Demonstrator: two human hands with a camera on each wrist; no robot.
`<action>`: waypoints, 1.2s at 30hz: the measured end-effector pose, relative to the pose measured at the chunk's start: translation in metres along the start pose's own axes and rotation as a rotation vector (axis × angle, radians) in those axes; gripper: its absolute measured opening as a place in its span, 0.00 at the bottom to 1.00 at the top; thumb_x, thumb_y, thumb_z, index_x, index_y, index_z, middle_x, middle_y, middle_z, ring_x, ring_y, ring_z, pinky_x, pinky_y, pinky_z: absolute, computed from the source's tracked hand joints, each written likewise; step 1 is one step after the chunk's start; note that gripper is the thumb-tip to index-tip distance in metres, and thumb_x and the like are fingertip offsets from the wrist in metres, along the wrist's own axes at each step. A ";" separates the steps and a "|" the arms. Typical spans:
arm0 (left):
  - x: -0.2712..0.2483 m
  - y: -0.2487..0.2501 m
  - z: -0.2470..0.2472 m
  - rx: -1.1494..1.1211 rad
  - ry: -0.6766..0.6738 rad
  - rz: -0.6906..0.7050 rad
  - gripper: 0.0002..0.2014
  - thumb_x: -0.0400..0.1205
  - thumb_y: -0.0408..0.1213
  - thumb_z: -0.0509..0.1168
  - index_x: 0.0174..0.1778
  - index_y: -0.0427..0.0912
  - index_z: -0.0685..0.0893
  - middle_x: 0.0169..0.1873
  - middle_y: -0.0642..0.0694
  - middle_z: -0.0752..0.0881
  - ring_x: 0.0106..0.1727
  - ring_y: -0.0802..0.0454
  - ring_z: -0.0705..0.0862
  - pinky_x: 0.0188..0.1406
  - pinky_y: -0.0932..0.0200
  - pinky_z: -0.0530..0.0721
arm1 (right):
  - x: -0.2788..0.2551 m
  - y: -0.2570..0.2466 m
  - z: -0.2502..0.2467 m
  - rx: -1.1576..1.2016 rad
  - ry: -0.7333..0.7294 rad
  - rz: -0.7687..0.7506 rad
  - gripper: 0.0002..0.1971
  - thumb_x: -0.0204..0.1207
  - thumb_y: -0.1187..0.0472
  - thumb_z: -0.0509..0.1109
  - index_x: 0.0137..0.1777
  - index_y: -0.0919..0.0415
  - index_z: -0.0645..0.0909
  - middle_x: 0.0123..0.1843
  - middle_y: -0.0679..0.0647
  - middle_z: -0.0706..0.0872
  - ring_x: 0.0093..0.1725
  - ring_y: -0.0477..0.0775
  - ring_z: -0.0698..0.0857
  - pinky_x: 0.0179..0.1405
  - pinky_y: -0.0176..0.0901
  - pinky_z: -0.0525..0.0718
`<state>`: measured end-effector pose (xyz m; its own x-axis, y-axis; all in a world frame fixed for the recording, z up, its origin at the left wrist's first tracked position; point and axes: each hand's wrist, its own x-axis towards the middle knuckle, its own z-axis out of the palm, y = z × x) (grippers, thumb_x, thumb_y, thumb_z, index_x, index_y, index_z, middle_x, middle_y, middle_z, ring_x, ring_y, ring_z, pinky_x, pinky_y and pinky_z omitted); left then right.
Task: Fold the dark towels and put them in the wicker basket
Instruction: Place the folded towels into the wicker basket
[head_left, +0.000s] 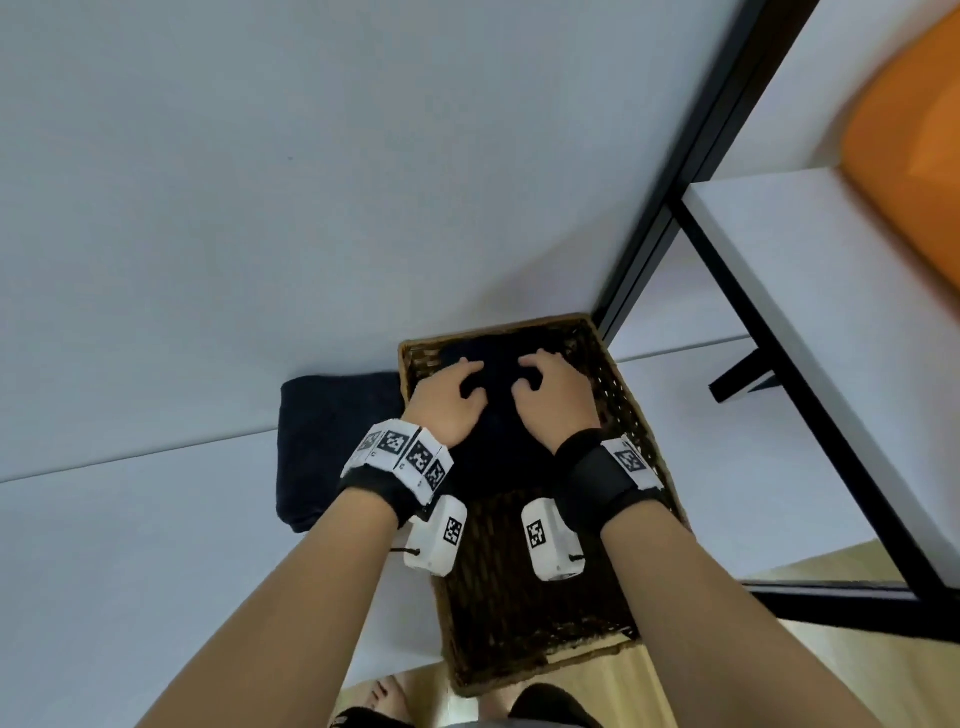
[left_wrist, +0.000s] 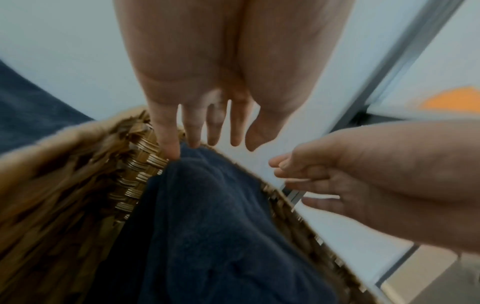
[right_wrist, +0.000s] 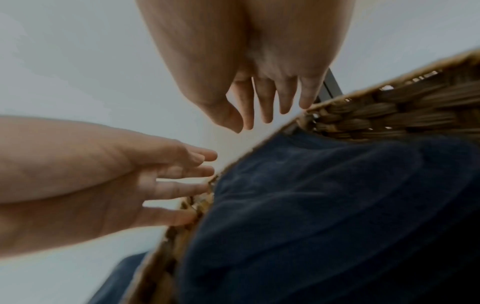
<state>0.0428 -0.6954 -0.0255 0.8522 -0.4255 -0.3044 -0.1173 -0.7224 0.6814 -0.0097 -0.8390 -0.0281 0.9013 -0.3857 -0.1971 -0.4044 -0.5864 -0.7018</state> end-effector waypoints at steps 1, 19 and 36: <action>-0.010 -0.003 -0.007 -0.050 0.034 0.004 0.21 0.86 0.41 0.60 0.77 0.51 0.74 0.77 0.51 0.74 0.75 0.54 0.74 0.66 0.70 0.66 | -0.010 -0.011 0.001 0.043 0.012 0.000 0.17 0.81 0.60 0.64 0.68 0.56 0.81 0.76 0.54 0.77 0.78 0.52 0.72 0.75 0.40 0.67; -0.075 -0.185 -0.055 -0.277 0.196 -0.617 0.34 0.76 0.58 0.71 0.69 0.36 0.75 0.61 0.39 0.83 0.62 0.39 0.83 0.64 0.45 0.81 | -0.104 -0.093 0.100 0.283 -0.238 0.137 0.11 0.81 0.57 0.67 0.59 0.52 0.87 0.52 0.40 0.84 0.52 0.40 0.79 0.40 0.24 0.72; -0.094 -0.224 -0.090 -0.923 0.280 -0.562 0.12 0.72 0.43 0.68 0.48 0.44 0.81 0.50 0.41 0.85 0.47 0.43 0.84 0.36 0.51 0.84 | -0.090 -0.103 0.147 0.198 -0.181 0.241 0.13 0.80 0.54 0.67 0.63 0.51 0.82 0.57 0.45 0.84 0.58 0.48 0.81 0.52 0.37 0.74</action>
<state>0.0350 -0.4449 -0.0894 0.7635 0.0568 -0.6433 0.6456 -0.0417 0.7625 -0.0261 -0.6398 -0.0386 0.8038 -0.3532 -0.4787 -0.5868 -0.3382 -0.7357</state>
